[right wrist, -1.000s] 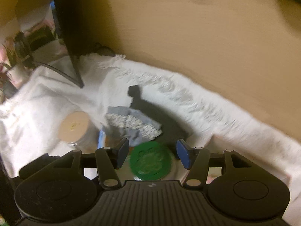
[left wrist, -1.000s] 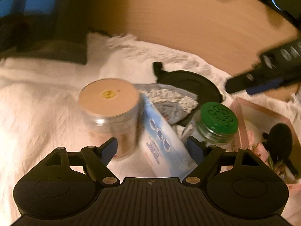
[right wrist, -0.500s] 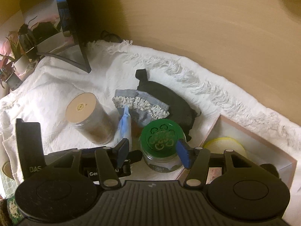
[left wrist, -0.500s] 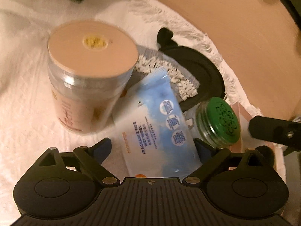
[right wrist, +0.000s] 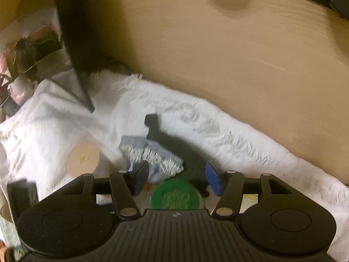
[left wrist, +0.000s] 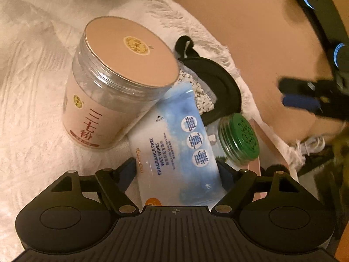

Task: Organize soft objects
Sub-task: 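Grasp the blue wet-wipes pack with the left gripper while the right grasps the grey cloth and pink sock, then lower the wipes into the pink box with the left gripper while the right drops the grey cloth in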

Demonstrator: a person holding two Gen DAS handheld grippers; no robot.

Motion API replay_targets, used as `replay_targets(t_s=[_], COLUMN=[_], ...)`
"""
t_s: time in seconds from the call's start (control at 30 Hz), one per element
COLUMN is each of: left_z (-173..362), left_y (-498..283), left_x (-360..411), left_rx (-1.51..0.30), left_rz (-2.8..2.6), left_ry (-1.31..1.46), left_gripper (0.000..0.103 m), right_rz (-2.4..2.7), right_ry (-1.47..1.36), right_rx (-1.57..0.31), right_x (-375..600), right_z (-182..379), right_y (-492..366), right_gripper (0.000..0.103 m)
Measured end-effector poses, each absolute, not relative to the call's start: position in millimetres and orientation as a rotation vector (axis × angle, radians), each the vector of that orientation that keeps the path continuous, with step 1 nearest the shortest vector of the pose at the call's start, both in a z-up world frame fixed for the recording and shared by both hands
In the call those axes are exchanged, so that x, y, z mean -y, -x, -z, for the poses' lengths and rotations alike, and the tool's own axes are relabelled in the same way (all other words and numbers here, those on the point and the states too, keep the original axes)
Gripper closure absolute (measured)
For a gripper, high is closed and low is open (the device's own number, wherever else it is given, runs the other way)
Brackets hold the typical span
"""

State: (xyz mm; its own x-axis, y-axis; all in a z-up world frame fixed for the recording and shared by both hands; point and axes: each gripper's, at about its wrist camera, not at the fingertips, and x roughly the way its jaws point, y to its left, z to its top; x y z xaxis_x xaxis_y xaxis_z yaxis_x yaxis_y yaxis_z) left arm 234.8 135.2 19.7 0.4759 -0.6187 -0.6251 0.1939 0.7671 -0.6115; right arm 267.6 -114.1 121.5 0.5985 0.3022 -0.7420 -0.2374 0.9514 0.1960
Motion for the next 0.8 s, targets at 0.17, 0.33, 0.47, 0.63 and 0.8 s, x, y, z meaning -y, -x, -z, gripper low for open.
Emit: replay_targets(t_s=[0.17,0.33,0.47,0.63,0.8], left_z=[-32,-37,-37,-26,-34], left_y=[-219,-210,-198,-190,-186], left_x=[-136,-140,-142,-150,-152], left_rx=[-0.917,-0.911,-0.899,-0.934,-0.881], left_rz=[0.557,0.592,0.624,0.656,0.679], left_ry=[0.394,0.352,0.284,0.273,0.241], left_gripper=[0.021,0.022,0.022,0.022,0.022], right_rz=[-0.328,-0.446,-0.33,-0.293,-0.293], right_ry=[0.039,-0.019,-0.106,-0.196,-0.251], right_rx=[-0.929,-1.009,-1.113,-1.168,-1.147], right_x=[88,53,34,18,29], right_z=[-107,-91,-63,-31,-29], right_y=[-287,-300,-326,-347,-342], right_gripper=[0.045,0.046,0.045,0.044,0.092])
